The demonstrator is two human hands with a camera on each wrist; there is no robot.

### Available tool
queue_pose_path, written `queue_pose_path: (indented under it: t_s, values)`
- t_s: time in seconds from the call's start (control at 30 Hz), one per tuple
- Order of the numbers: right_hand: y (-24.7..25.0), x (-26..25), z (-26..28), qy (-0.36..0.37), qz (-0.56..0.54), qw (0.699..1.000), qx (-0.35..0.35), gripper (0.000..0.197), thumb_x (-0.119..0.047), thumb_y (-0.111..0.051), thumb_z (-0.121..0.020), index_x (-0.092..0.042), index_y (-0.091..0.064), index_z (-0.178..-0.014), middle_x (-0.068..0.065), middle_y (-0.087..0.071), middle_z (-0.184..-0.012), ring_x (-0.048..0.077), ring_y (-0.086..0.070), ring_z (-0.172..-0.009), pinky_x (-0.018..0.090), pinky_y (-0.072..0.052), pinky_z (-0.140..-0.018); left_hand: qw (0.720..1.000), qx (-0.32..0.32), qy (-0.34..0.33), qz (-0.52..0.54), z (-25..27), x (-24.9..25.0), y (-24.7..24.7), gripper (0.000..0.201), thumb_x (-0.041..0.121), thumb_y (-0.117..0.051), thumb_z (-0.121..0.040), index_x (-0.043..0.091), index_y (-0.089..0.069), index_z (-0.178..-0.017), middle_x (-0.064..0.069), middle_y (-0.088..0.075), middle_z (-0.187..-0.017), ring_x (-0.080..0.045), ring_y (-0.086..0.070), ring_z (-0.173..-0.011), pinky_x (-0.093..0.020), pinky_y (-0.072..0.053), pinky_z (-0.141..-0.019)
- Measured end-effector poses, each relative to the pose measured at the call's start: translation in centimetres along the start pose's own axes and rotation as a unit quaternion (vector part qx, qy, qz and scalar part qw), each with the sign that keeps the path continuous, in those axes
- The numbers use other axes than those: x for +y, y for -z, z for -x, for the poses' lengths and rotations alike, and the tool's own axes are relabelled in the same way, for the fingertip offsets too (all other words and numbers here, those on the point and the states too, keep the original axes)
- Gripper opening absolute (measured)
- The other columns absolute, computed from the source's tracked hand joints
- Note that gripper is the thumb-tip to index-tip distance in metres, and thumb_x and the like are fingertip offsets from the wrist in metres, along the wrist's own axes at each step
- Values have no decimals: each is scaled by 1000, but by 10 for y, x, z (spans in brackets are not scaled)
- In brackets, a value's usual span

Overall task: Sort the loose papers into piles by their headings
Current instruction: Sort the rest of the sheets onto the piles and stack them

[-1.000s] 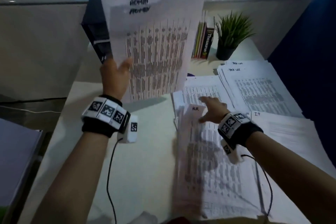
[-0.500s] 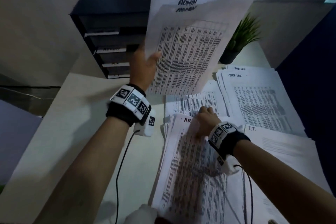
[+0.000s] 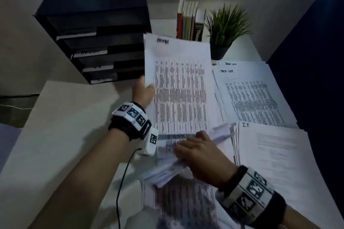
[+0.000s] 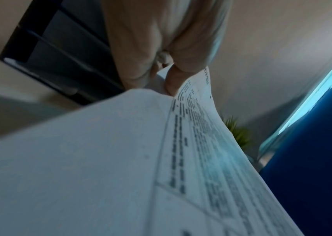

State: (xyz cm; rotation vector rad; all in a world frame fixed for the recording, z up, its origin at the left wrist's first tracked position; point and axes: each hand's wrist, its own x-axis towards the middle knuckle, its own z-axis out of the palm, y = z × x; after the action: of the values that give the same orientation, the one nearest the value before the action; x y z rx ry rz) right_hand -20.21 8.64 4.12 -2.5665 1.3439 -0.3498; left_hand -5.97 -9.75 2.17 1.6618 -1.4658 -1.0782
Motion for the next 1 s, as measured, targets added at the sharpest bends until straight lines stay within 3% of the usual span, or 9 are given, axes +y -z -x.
queue_pose_path:
  t_s: [0.23,0.4,0.5,0.57,0.63,0.73,0.83,0.9,1.0]
  values:
    - [7,0,16,-37,23,999,17,16,-15,-65,-58,-25,-60,-69,-9,-53,-62,16,-54,-59,30,-28,-64,970,-185,116,-106,29,-46,-35,54,-2,-32,-90,12,-30,-143,-9,-41,-143,-25,-43,-127,-21,-34,-91]
    - [3,12,10,-109,28,993,25,20,-20,-39,-67,-23,-58,-69,-10,-58,-64,16,-57,-61,32,-29,-64,973,-153,121,-125,21,-42,-20,44,12,-45,-93,7,-36,-135,-12,-43,-138,-27,-45,-123,-32,-38,-97]
    - [4,21,-3,-153,6,988,22,18,-23,-41,-74,-21,-59,-72,-9,-62,-67,18,-59,-64,30,-30,-68,973,-218,77,-10,32,-32,10,53,45,-52,-89,16,-42,-133,-1,-43,-137,-21,-40,-128,-31,-33,-98]
    - [4,29,-16,-184,-9,983,-1,12,-22,-50,-86,-17,-61,-82,-4,-65,-81,20,-59,-79,30,-24,-72,941,-323,69,75,52,-22,30,80,83,-50,-61,26,-54,-118,6,-54,-125,-17,-48,-121,-33,-37,-96]
    - [2,37,-29,-219,-7,976,-18,9,-20,-51,-91,-14,-58,-93,0,-63,-96,22,-52,-94,31,-19,-75,904,-408,72,104,66,-31,37,97,93,-50,-36,30,-59,-108,7,-62,-115,-13,-57,-111,-34,-45,-95]
    - [-3,40,-47,-251,14,968,-15,10,-18,-50,-90,-15,-57,-97,-1,-59,-104,22,-43,-105,32,-16,-77,905,-406,86,96,93,-41,32,89,75,-70,-45,19,-59,-112,4,-68,-105,-14,-64,-102,-25,-52,-84]
    - [-8,46,-49,-291,11,956,-15,18,-32,-55,-87,-20,-60,-101,-4,-58,-115,20,-35,-120,36,-11,-100,964,-255,74,26,109,-59,18,44,30,-66,-81,8,-57,-118,-9,-65,-108,-27,-60,-107,-30,-48,-87]
    - [-7,58,-40,-365,-1,930,45,41,-47,-65,-78,-22,-59,-110,0,-48,-131,24,-26,-130,46,-4,-109,974,-196,90,65,117,-65,17,30,18,-60,-86,7,-58,-114,-13,-65,-109,-27,-60,-105,-36,-47,-91]
    - [-9,73,-12,-480,-164,838,200,96,-67,-70,-54,-13,-43,-129,13,-39,-137,31,-33,-128,46,-27,-105,964,-173,102,173,128,-66,30,26,13,-57,-87,5,-58,-112,-13,-66,-109,-26,-64,-100,-41,-50,-91]
